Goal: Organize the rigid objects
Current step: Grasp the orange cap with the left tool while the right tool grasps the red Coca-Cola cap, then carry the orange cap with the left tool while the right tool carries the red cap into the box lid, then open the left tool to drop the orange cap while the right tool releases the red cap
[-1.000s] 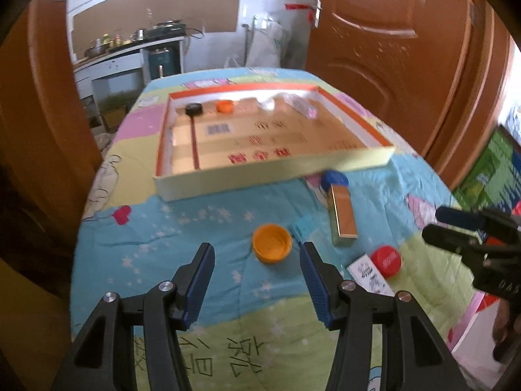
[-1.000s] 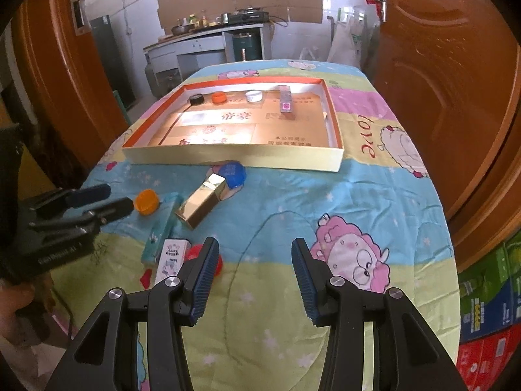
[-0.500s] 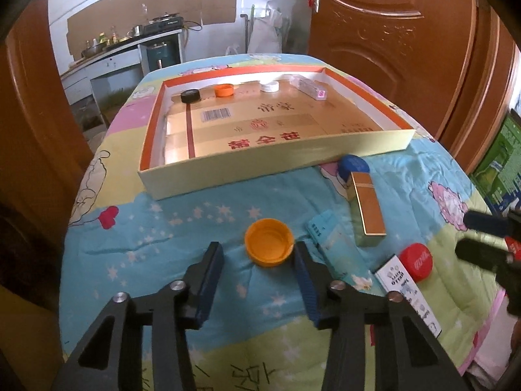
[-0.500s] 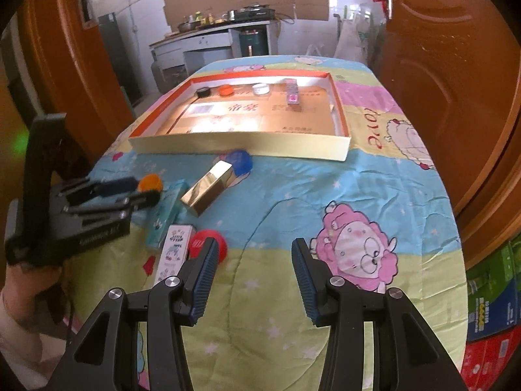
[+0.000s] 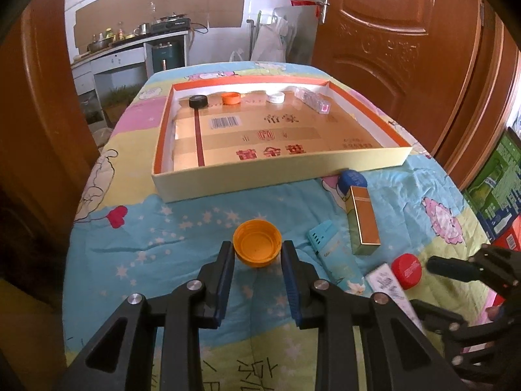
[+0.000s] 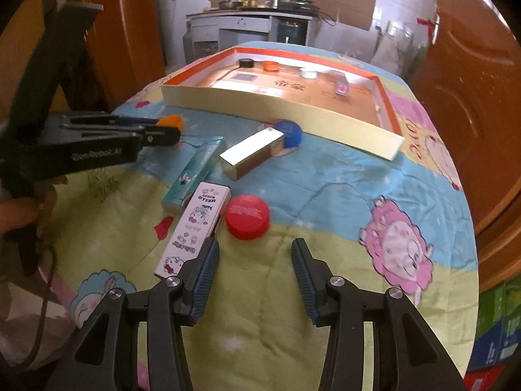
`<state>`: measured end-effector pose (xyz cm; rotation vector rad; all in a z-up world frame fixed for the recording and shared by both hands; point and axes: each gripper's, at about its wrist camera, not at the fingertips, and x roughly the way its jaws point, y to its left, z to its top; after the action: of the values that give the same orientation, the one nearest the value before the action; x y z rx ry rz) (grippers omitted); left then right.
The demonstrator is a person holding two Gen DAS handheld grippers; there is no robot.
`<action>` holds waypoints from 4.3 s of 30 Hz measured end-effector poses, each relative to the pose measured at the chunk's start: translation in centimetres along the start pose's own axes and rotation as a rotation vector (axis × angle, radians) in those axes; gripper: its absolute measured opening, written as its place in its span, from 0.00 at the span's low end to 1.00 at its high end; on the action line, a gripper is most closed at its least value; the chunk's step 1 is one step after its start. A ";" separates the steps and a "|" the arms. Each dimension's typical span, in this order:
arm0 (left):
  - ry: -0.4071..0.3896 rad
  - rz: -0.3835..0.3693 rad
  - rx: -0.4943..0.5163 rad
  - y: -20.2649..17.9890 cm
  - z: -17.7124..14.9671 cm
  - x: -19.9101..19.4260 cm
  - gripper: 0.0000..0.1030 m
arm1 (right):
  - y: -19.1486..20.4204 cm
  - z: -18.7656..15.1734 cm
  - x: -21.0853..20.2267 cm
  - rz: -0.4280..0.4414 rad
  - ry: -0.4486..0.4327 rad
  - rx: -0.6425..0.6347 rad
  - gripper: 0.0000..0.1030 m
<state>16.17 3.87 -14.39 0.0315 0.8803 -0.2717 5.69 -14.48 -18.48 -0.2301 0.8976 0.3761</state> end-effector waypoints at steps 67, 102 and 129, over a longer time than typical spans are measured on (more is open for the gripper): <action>-0.066 -0.028 -0.053 -0.3 14.9 3.1 0.29 | -11.9 15.9 3.2 -0.033 -0.165 0.209 0.30; 0.104 0.044 -0.135 4.7 17.3 12.6 0.29 | -10.5 22.5 14.1 0.074 0.000 0.136 0.30; 0.128 0.060 -0.107 5.1 17.2 14.3 0.29 | -10.0 22.5 16.6 0.060 0.068 0.113 0.30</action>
<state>39.13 3.25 -14.74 -0.0243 1.0180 -0.1676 35.31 -12.05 -17.70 -0.1129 0.9909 0.3735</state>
